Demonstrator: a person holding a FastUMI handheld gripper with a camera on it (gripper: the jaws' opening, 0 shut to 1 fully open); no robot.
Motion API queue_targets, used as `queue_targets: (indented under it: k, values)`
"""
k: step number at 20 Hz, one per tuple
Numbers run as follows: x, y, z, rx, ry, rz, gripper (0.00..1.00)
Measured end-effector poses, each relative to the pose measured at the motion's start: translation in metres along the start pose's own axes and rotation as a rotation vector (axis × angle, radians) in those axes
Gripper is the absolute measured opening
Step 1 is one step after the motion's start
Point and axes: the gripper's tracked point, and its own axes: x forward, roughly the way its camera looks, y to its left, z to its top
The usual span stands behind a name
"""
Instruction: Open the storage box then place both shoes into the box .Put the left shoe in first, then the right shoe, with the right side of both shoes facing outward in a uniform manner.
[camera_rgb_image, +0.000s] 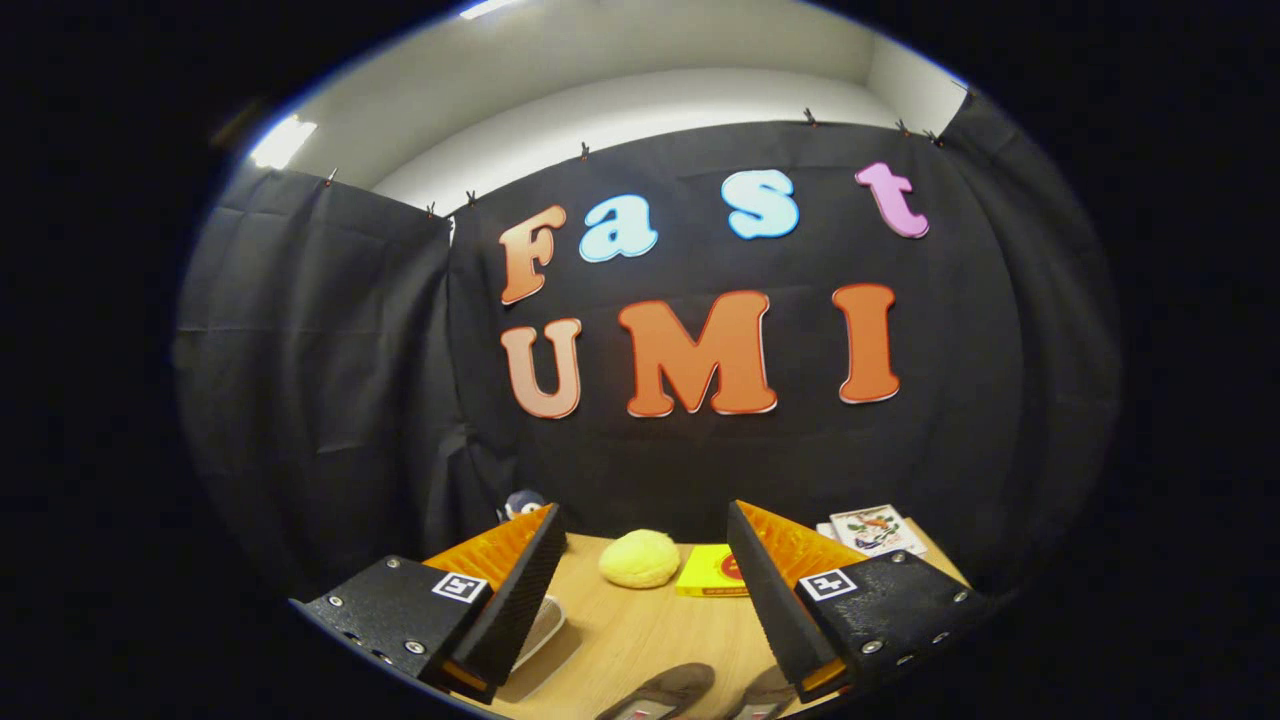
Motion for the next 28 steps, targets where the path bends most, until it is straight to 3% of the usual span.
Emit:
queue_targets:
  k: [6,15,21,28]
  values:
    - [0.030,0.046,-0.083,0.103,0.230,0.172,0.97]
    - [0.036,0.096,-0.187,0.249,0.544,0.331,0.96]
    - [0.031,0.129,-0.230,0.394,0.673,0.458,0.96]
    - [0.030,0.150,-0.273,0.522,0.808,0.519,0.96]
